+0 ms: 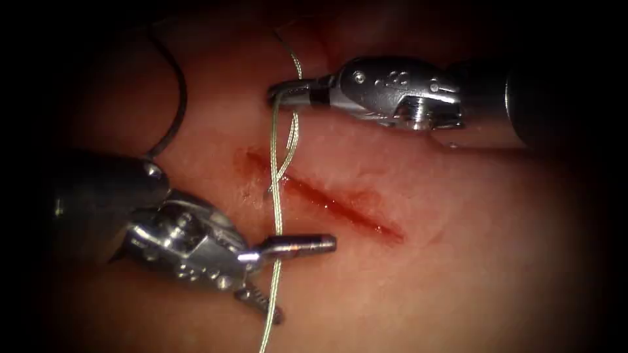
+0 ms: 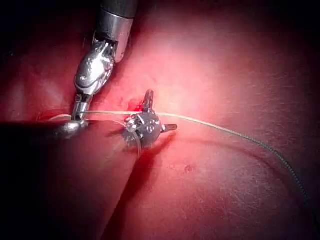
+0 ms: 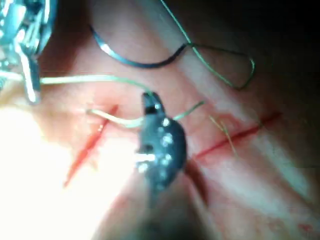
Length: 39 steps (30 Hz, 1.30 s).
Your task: Wound Closure
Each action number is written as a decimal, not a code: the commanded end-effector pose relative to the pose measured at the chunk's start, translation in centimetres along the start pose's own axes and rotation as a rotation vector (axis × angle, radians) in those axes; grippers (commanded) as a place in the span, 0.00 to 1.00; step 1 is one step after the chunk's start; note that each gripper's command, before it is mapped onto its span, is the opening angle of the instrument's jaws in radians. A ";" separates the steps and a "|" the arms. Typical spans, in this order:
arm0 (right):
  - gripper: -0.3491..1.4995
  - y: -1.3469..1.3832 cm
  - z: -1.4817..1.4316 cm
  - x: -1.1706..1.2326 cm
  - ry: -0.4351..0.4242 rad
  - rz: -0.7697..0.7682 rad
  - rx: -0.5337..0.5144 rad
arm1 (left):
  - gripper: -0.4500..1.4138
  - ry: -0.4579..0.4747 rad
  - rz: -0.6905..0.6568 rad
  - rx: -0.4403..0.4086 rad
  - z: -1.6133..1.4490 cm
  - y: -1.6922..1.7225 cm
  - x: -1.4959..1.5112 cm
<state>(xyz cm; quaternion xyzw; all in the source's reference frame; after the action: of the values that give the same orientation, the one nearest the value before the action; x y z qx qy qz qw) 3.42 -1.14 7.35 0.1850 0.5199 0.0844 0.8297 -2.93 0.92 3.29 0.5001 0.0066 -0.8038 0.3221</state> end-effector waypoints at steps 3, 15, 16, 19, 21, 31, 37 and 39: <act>0.00 0.03 0.09 -0.01 0.001 -0.005 0.002 | 0.71 0.012 0.005 -0.015 0.04 0.04 -0.03; 0.00 0.03 0.10 -0.05 -0.006 -0.009 0.004 | 0.66 0.079 0.032 -0.085 0.00 0.20 0.21; 0.00 0.03 0.10 -0.06 -0.009 -0.009 0.005 | 0.66 0.084 0.034 -0.088 0.00 0.21 0.22; 0.00 0.03 0.10 -0.06 -0.008 -0.010 0.008 | 0.64 0.090 0.041 -0.094 -0.01 0.22 0.26; 0.00 0.03 0.09 -0.06 -0.009 -0.010 0.005 | 0.61 0.091 0.042 -0.095 -0.03 0.23 0.26; 0.00 0.00 0.08 -0.06 -0.012 -0.011 0.005 | 0.00 0.092 0.045 -0.009 -0.15 0.25 0.19; 0.00 -0.34 -0.09 -0.07 -0.010 -0.030 0.023 | 0.00 0.152 0.012 0.009 -0.61 0.14 0.15; 0.00 -0.48 -0.15 -0.07 -0.010 -0.037 0.029 | 0.00 0.174 0.007 0.013 -0.77 0.12 0.12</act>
<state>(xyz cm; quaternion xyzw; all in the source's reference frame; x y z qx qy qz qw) 3.16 -1.55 7.11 0.1878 0.5197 0.0597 0.8313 -2.14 1.09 2.73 0.5712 0.0261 -0.7570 0.3162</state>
